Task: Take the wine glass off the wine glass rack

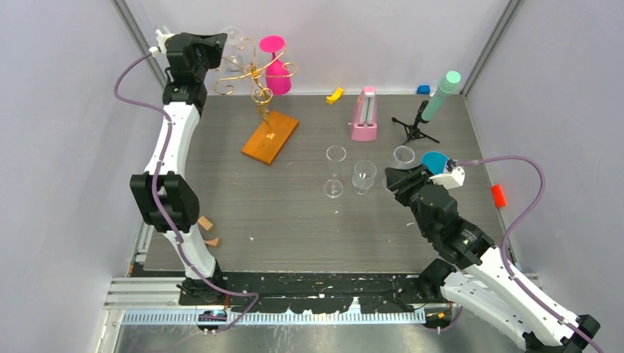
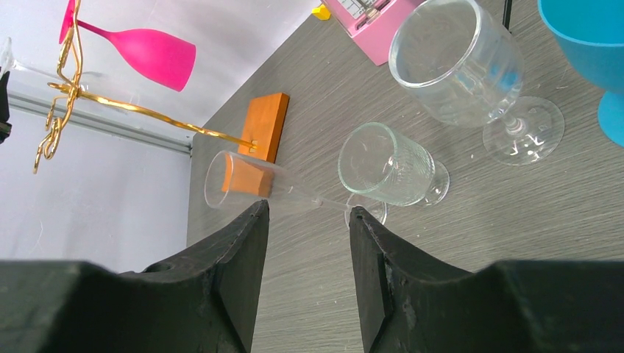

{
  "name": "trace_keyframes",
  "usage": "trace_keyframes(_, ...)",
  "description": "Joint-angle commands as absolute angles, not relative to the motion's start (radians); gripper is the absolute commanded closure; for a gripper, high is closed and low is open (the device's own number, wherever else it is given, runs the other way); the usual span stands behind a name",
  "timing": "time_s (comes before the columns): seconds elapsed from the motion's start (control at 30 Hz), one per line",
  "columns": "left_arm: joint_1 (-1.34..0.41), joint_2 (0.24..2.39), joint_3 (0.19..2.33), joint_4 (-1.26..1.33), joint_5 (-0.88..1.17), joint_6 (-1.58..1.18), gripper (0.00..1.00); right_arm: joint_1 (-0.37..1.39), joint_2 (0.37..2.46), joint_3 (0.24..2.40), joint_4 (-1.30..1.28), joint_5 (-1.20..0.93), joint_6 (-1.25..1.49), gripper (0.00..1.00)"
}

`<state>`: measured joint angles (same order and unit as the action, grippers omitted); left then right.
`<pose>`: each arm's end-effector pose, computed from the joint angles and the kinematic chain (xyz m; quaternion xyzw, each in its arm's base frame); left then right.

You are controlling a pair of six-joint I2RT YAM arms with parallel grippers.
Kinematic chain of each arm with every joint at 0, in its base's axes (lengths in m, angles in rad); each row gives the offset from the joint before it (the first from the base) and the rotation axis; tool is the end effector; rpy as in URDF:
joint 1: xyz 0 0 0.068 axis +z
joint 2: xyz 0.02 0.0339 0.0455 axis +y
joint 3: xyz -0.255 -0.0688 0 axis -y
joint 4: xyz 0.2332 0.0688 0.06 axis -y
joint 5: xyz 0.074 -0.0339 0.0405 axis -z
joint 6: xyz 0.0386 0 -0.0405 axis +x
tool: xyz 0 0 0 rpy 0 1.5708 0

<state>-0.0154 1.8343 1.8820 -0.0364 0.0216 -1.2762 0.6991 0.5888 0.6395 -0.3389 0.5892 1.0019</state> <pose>0.4290 -0.0074 0.4320 -0.4082 0.5725 -0.4340 0.5633 0.1206 0.0734 0.2967 0.2874 0.7318 0.2768 0.5525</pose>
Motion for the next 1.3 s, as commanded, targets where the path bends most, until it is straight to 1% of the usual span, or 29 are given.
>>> trace_keyframes(0.0,0.033,1.809,1.922,0.065,0.041,-1.264,1.0,0.704,0.584,0.668,-0.329,0.611,1.023,0.5)
trace_keyframes(0.1,0.057,1.815,1.932,0.082,0.062,-1.244,1.0,0.704,0.583,0.669,-0.329,0.609,1.022,0.5)
trace_keyframes(0.23,0.095,1.823,1.986,0.039,0.109,-1.178,1.0,0.704,0.585,0.675,-0.33,0.601,1.017,0.4)
trace_keyframes(0.37,0.131,1.784,1.948,0.004,0.121,-1.172,1.0,0.704,0.59,0.676,-0.33,0.599,1.012,0.38)
trace_keyframes(0.47,0.158,1.707,1.862,0.003,0.114,-1.166,1.0,0.704,0.594,0.679,-0.329,0.614,1.008,0.38)
trace_keyframes(0.6,0.187,1.565,1.683,-0.036,0.091,-1.161,1.0,0.704,0.613,0.694,-0.325,0.6,0.985,0.38)
trace_keyframes(0.83,0.193,1.214,1.3,-0.111,-0.036,-1.082,1.0,0.704,0.64,0.718,-0.282,0.53,0.907,0.38)
trace_keyframes(0.9,0.193,1.133,1.237,-0.153,-0.056,-1.059,1.0,0.704,0.648,0.723,-0.283,0.508,0.896,0.38)
trace_keyframes(1.0,0.193,1.03,1.173,-0.199,-0.018,-1.038,1.0,0.704,0.661,0.729,-0.282,0.476,0.893,0.38)
trace_keyframes(1.1,0.192,0.968,1.15,-0.285,0.082,-1.019,1.0,0.704,0.675,0.727,-0.256,0.398,0.85,0.37)
trace_keyframes(1.13,0.187,0.949,1.136,-0.304,0.12,-1.017,1.0,0.704,0.685,0.72,-0.205,0.312,0.825,0.35)
trace_keyframes(1.17,0.171,0.927,1.12,-0.305,0.148,-1.012,1.0,0.703,0.691,0.703,-0.171,0.261,0.769,0.34)
trace_keyframes(1.27,0.112,0.863,1.074,-0.34,0.201,-0.981,1.0,0.704,0.73,0.683,-0.001,0.0,0.708,0.32)
